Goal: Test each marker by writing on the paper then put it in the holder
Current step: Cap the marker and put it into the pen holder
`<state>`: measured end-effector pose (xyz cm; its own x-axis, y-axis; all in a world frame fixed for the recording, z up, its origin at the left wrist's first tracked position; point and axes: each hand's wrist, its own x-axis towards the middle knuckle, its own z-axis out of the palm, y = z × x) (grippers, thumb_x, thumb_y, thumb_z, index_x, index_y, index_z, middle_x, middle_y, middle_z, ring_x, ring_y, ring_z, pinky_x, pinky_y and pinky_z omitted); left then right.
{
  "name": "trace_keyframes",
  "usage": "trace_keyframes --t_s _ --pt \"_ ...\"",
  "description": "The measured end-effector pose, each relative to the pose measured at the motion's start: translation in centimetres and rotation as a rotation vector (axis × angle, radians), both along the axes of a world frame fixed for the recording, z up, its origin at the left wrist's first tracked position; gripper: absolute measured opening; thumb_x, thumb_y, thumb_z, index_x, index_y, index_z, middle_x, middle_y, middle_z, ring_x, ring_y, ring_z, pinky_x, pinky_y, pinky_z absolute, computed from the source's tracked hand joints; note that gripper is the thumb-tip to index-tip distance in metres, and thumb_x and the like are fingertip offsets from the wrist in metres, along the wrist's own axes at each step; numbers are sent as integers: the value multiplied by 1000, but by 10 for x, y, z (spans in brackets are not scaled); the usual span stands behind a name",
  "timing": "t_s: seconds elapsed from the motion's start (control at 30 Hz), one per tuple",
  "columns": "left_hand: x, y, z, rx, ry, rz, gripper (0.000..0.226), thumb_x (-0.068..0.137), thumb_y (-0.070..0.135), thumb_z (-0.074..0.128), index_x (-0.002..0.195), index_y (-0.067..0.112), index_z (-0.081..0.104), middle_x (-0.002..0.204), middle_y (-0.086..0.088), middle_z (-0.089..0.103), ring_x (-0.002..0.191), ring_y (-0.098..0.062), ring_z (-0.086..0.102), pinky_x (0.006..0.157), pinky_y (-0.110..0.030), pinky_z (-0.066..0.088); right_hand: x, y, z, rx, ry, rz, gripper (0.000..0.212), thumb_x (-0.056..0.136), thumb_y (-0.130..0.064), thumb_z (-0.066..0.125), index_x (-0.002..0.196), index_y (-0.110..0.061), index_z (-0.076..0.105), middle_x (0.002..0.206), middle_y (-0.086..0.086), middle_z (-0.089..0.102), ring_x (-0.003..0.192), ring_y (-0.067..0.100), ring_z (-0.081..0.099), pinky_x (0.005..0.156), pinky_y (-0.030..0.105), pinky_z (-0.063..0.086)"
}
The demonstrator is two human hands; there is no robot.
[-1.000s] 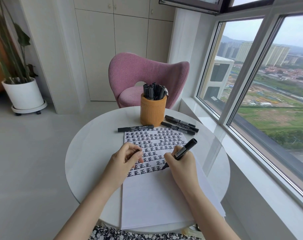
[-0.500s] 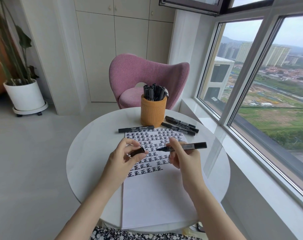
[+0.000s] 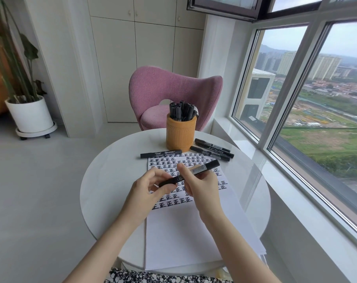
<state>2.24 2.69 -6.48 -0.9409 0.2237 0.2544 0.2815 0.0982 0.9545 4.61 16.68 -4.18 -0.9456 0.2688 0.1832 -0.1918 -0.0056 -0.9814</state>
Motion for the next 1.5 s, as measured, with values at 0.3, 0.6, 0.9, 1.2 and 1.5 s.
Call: trace_keyframes --t_s 0.3,0.6,0.9,1.2,1.5 --pt "8 12 8 44 58 93 18 71 6 78 74 20 68 79 4 75 78 -19 69 78 -31 54 -1 -7 5 -120 3 -40 50 90 -3 55 51 -19 29 46 -7 24 45 12 21 43 19 24" --pt "4 15 23 2 127 119 12 74 12 76 82 20 70 79 7 73 76 -11 66 74 -23 52 -3 8 13 -131 -103 134 48 91 -28 63 55 -18 33 51 -1 23 48 15 22 43 19 22" --pt "-56 9 87 -38 433 351 12 82 12 69 90 22 68 84 10 69 73 0 61 73 -14 47 -13 57 6 -39 -176 -164 37 95 -44 50 97 -10 64 50 -5 46 45 10 35 48 20 28" --pt "-122 33 131 -209 569 432 19 78 6 71 96 9 65 91 -6 70 78 -15 62 77 -25 52 -17 72 -6 66 -94 -243 30 99 -34 46 89 -13 65 56 -3 50 45 7 39 50 20 32" --pt "-145 59 127 -513 679 409 44 90 6 56 133 13 51 101 -14 62 100 -26 54 89 -33 42 -21 82 -8 71 -80 -252 24 97 -28 49 91 -14 66 57 -2 51 49 8 41 51 24 33"
